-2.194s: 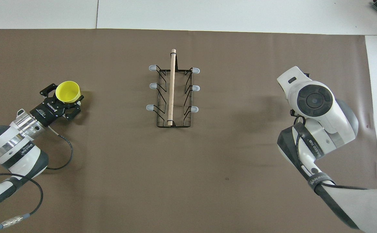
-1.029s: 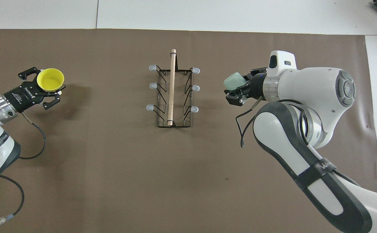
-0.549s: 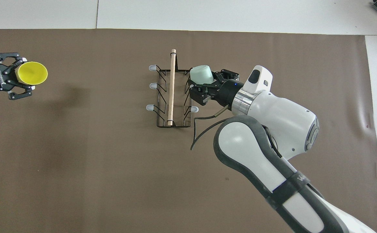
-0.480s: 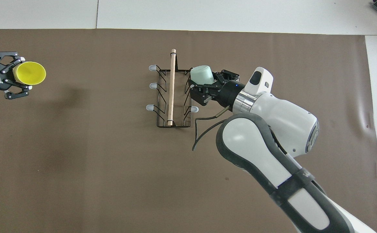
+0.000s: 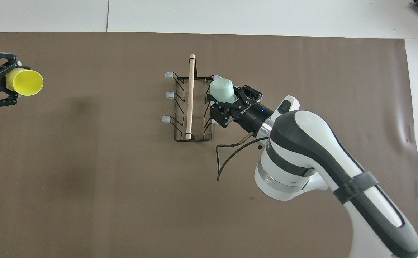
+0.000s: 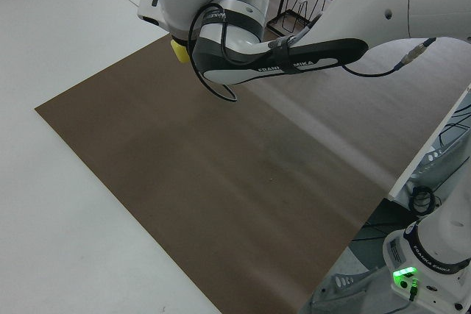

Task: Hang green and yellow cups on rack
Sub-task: 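Carry the green cup with the right gripper onto the rack's nearer peg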

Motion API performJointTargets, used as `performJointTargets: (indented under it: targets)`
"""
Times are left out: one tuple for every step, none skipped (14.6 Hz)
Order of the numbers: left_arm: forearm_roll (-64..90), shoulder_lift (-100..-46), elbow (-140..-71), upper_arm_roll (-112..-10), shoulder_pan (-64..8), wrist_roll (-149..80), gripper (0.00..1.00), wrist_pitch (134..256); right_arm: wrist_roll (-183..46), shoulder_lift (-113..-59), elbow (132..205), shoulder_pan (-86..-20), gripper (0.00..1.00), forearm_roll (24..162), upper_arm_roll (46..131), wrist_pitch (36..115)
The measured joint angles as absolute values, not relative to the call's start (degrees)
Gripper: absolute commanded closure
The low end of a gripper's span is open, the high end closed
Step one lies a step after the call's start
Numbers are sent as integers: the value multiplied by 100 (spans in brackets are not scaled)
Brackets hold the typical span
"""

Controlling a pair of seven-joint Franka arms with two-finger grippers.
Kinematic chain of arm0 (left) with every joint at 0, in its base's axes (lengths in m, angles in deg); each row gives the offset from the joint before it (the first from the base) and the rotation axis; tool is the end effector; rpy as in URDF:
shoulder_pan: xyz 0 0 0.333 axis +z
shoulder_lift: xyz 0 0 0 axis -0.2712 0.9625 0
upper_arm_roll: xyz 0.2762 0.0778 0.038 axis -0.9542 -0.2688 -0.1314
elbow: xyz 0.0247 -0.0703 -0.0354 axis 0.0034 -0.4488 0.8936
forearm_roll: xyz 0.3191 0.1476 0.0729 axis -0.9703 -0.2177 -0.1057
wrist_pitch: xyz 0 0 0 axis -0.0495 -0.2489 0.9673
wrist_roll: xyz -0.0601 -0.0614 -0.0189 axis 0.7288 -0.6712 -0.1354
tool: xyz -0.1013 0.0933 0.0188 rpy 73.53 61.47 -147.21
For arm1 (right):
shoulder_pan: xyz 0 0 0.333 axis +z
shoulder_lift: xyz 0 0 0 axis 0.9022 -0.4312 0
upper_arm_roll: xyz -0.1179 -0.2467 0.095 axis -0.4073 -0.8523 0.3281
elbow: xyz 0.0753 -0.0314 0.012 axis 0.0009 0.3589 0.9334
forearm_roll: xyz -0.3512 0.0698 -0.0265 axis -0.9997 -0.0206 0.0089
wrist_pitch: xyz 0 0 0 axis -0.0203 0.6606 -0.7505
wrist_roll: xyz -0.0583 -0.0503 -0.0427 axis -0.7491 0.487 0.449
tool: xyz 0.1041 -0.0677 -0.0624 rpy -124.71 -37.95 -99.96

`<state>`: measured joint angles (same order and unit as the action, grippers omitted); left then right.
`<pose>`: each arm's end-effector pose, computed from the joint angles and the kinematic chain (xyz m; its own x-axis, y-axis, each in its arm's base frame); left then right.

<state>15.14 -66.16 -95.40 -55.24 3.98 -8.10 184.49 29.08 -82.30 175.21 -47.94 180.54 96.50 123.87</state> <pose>0.6233 0.0974 0.4067 0.4122 0.8888 -0.2005 0.8487 -0.2944 0.4394 0.5344 0.2720 0.3836 0.5290 0.0058 0.8486 0.5670 -0.7465 -0.3483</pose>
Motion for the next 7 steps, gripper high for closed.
performJointTargets:
  targets:
    - [1349, -6659, -9540, -5523, 321, -808, 100, 18457, 3023, -8231, 17540, -4756, 100, 18079, 9651, 12386]
    - [1196, -6711, -9540, -5524, 242, -807, 100, 18457, 3095, -8232, 17557, -4739, 100, 18119, 9654, 12380]
    - [1036, -6766, -9540, -5524, 166, -791, 100, 18454, 3205, -8233, 17567, -4728, 100, 18260, 9656, 12367]
    - [860, -6821, -9540, -5525, 104, -745, 100, 18449, 3384, -8234, 17577, -4707, 100, 18456, 9657, 12331]
    - [643, -6868, -9540, -5523, 47, -661, 100, 18447, 3653, -8240, 17601, -4673, 100, 18730, 9657, 12246]
    - [429, -6900, -9540, -5523, -12, -561, 100, 18446, 3969, -8256, 17643, -4646, 100, 19116, 9659, 12115]
    - [218, -6917, -9540, -5523, -88, -442, 100, 18445, 4336, -8275, 17712, -4626, 100, 19580, 9659, 12010]
